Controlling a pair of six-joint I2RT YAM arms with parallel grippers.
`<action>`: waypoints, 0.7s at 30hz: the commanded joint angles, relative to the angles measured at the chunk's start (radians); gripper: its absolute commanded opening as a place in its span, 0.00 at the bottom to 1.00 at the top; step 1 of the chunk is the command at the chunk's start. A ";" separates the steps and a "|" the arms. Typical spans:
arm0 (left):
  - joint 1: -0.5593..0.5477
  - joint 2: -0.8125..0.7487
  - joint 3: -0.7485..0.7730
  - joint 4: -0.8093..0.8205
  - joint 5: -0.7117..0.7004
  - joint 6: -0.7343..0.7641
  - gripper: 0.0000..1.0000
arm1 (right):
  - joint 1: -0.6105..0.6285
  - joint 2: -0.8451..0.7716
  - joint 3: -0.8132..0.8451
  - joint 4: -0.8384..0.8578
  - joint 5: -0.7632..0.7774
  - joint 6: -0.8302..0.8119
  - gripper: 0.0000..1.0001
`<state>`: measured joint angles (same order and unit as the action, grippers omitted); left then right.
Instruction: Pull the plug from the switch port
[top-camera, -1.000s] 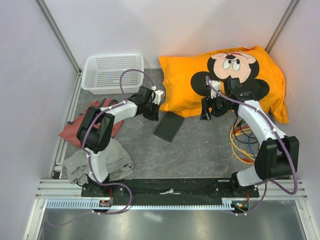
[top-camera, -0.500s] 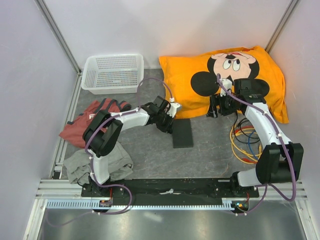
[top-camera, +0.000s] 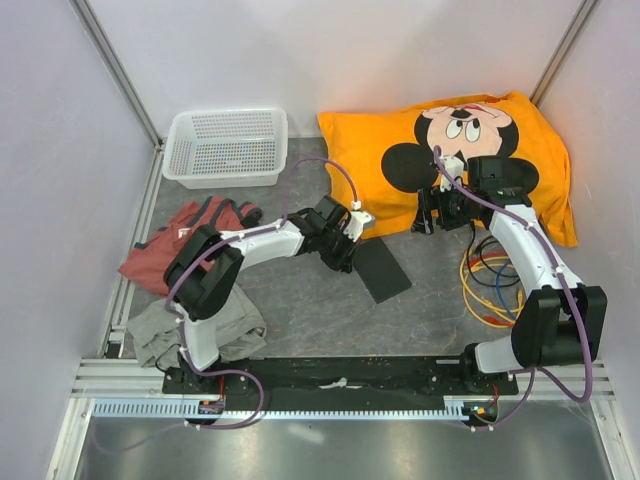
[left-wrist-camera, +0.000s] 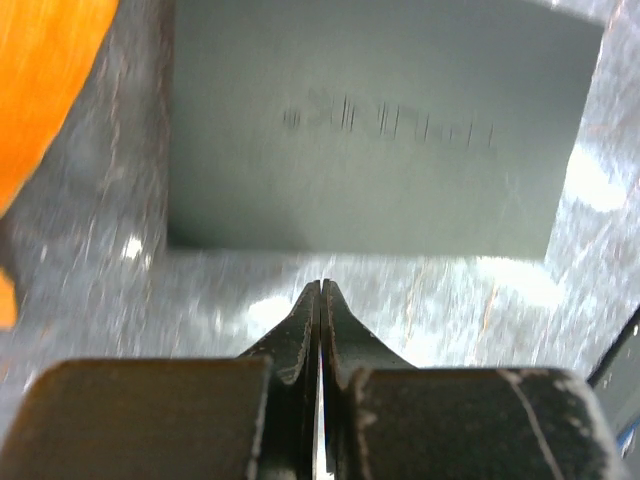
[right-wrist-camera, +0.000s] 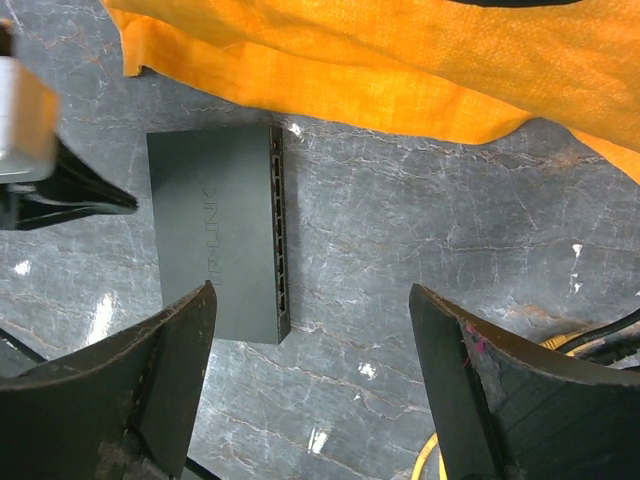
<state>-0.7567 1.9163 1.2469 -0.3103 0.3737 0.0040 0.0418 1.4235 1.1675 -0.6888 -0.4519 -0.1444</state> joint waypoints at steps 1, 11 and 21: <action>0.029 -0.196 -0.067 -0.052 0.045 0.079 0.03 | -0.003 -0.015 0.026 0.040 -0.013 0.022 0.91; 0.189 -0.444 -0.058 -0.113 -0.182 0.114 0.93 | -0.005 -0.055 -0.003 0.150 0.647 0.281 0.98; 0.479 -0.651 -0.220 -0.012 -0.430 0.004 0.99 | -0.003 -0.083 -0.071 0.129 0.466 0.238 0.98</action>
<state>-0.3283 1.3655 1.1267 -0.3908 0.0994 0.0643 0.0372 1.3746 1.1282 -0.5682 0.0898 0.1009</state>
